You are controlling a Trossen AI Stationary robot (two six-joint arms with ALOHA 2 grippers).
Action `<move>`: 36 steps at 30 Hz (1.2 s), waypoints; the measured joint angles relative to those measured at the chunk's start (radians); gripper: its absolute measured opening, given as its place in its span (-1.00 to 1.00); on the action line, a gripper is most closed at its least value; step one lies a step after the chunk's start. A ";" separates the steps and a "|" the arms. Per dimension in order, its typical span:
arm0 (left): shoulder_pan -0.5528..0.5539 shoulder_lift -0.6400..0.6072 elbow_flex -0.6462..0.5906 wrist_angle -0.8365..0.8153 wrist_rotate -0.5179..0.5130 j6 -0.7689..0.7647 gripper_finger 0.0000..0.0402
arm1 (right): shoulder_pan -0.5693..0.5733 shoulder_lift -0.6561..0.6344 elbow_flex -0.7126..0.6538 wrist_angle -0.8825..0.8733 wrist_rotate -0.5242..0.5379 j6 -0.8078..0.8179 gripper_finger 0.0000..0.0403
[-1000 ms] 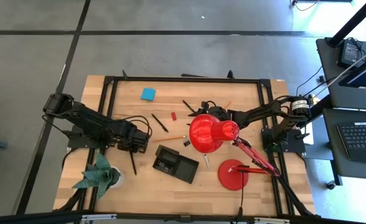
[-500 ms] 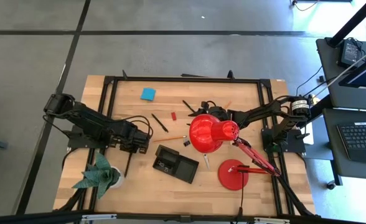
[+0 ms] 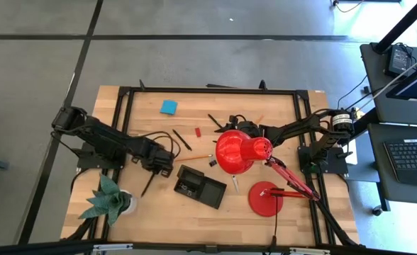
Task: Pick and place office supplies into organizer
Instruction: Put the bottom black pen into the desk organizer
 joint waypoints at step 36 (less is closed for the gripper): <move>0.102 -0.148 0.448 0.067 -0.472 0.743 -0.77 | -0.008 0.000 0.000 0.031 0.002 0.003 0.05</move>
